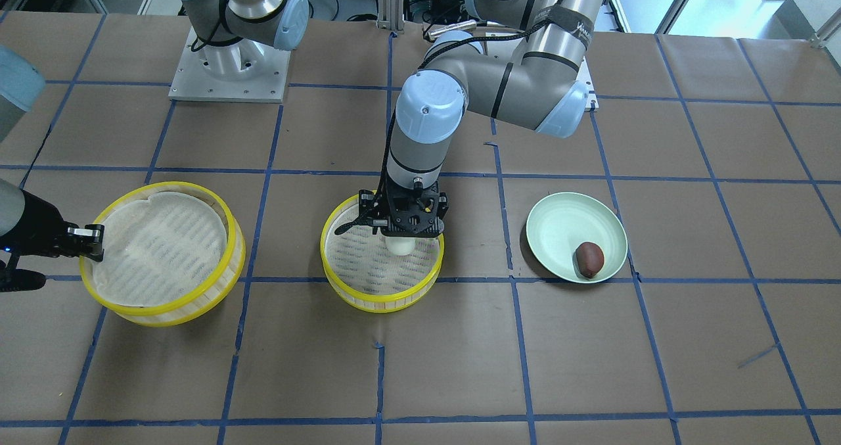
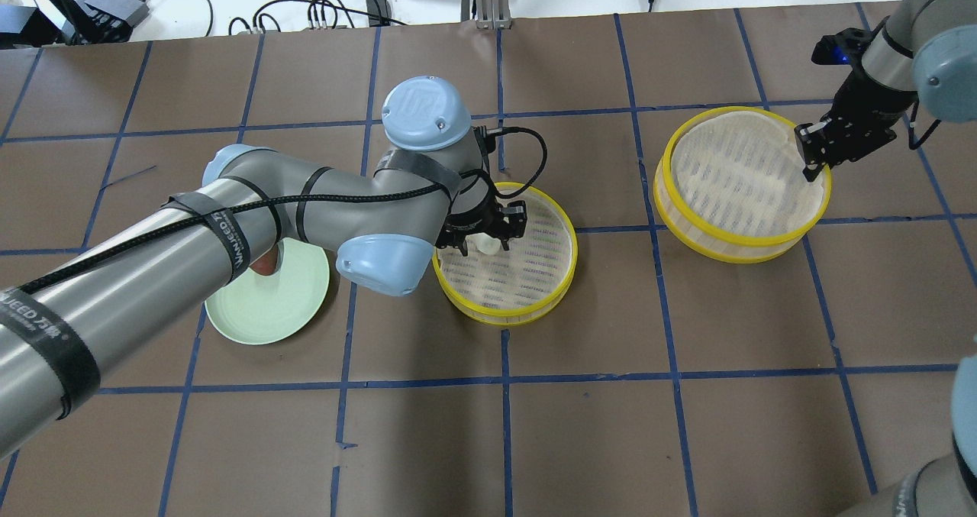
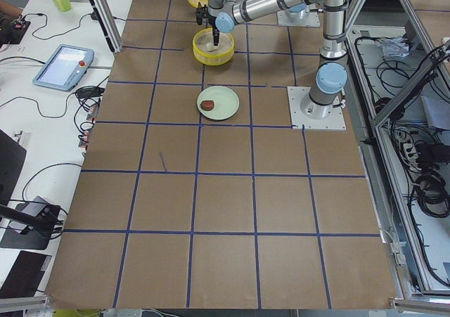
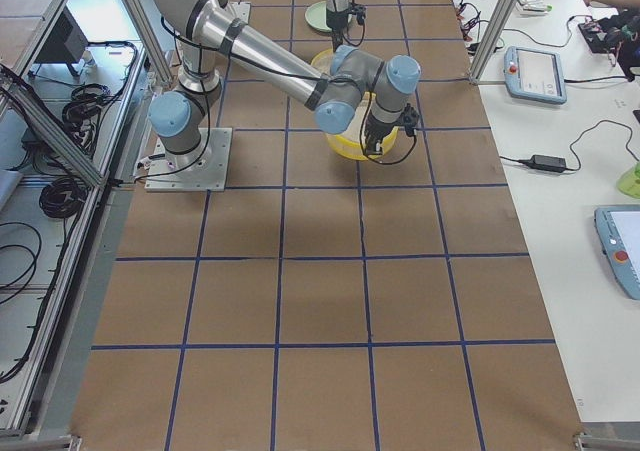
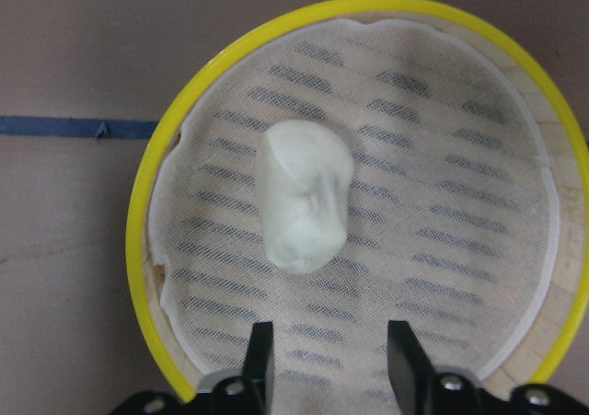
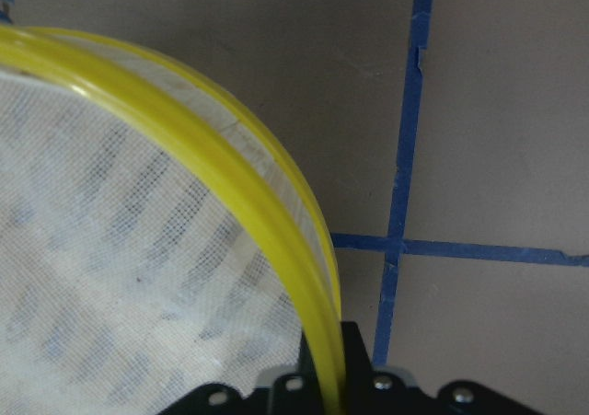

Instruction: Stack buns with steamer

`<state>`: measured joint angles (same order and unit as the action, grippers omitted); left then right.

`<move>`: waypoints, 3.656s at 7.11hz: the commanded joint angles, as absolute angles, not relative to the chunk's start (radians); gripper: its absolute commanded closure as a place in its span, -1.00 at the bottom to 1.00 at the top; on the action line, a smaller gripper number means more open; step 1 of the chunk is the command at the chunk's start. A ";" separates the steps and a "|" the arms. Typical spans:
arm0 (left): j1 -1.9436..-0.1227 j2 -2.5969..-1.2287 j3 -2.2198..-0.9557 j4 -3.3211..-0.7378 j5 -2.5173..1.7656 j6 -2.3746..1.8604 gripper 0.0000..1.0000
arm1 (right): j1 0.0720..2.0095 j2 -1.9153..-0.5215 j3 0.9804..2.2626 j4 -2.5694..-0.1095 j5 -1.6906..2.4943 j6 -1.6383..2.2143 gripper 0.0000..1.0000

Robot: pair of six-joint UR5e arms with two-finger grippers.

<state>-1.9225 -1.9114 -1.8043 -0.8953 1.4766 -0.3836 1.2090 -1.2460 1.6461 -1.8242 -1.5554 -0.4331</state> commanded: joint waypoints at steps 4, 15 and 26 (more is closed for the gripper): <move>-1.519 -1.798 -1.880 -1.071 1.540 0.250 -1.00 | 1.568 -1.246 1.612 -1.838 -1.542 -0.044 0.90; -1.334 -1.812 -1.912 -1.037 1.634 0.348 0.70 | 1.786 -1.210 1.698 -1.934 -1.542 0.175 0.87; -1.728 -1.692 -1.741 -1.200 1.524 -0.204 0.68 | 1.747 -1.296 1.649 -1.895 -1.545 0.166 -1.00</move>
